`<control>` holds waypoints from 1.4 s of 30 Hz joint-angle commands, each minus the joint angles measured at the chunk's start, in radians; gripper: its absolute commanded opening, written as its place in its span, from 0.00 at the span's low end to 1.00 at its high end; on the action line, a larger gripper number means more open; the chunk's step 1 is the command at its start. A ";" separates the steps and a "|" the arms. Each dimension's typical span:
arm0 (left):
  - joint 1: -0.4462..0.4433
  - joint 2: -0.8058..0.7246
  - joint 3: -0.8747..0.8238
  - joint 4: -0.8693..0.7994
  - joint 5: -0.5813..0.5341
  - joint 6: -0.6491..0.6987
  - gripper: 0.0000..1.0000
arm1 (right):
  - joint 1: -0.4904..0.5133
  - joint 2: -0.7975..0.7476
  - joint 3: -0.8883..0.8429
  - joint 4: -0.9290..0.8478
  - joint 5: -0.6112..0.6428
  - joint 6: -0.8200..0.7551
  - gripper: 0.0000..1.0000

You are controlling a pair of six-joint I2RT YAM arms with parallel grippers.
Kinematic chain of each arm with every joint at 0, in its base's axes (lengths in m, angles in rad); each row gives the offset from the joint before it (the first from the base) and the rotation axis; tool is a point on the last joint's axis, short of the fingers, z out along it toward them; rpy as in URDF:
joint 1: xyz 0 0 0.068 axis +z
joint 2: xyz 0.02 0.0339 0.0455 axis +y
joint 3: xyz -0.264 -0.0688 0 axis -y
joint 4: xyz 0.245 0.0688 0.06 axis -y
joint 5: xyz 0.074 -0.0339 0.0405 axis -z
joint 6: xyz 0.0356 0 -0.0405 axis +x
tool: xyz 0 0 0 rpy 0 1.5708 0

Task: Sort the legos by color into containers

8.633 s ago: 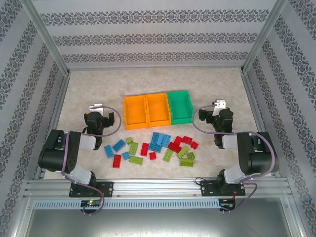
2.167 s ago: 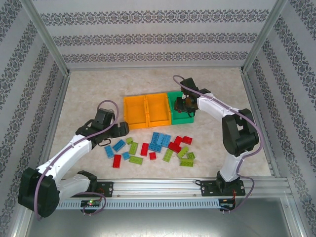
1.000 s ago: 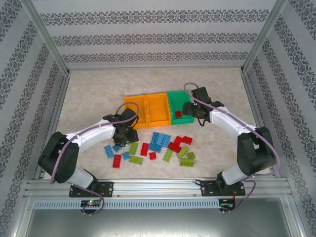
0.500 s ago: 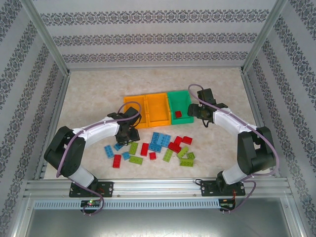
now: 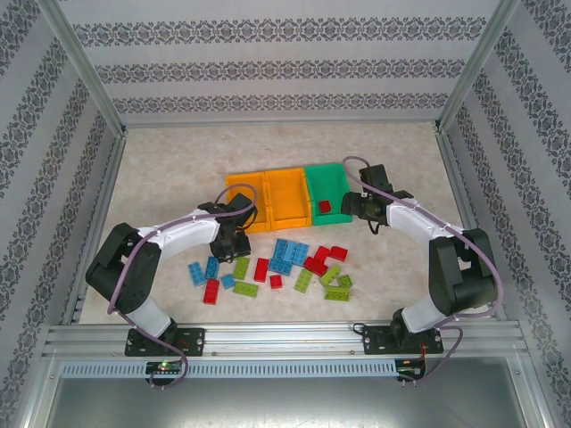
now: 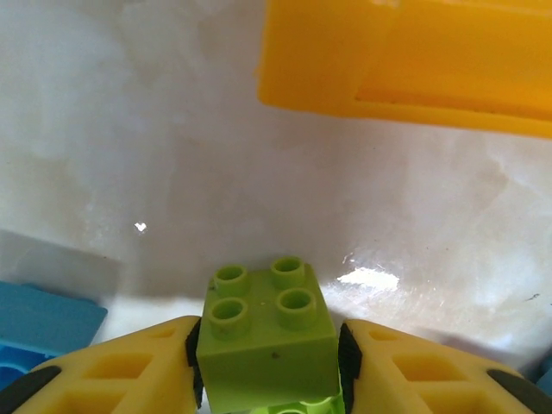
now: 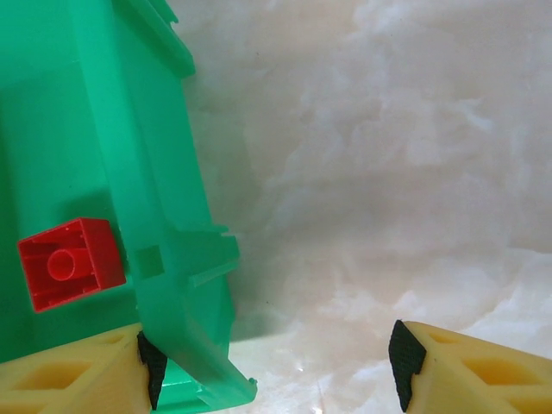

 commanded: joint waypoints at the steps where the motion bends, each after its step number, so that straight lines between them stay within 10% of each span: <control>1: -0.014 0.009 0.018 -0.027 -0.018 -0.008 0.38 | -0.010 -0.028 -0.022 -0.016 0.014 -0.015 0.71; 25: -0.098 -0.045 0.288 -0.088 -0.102 0.112 0.31 | 0.016 -0.219 -0.140 -0.033 -0.052 0.000 0.71; 42: -0.068 0.431 0.883 -0.166 -0.037 0.368 0.34 | 0.158 -0.496 -0.320 -0.254 -0.126 0.170 0.77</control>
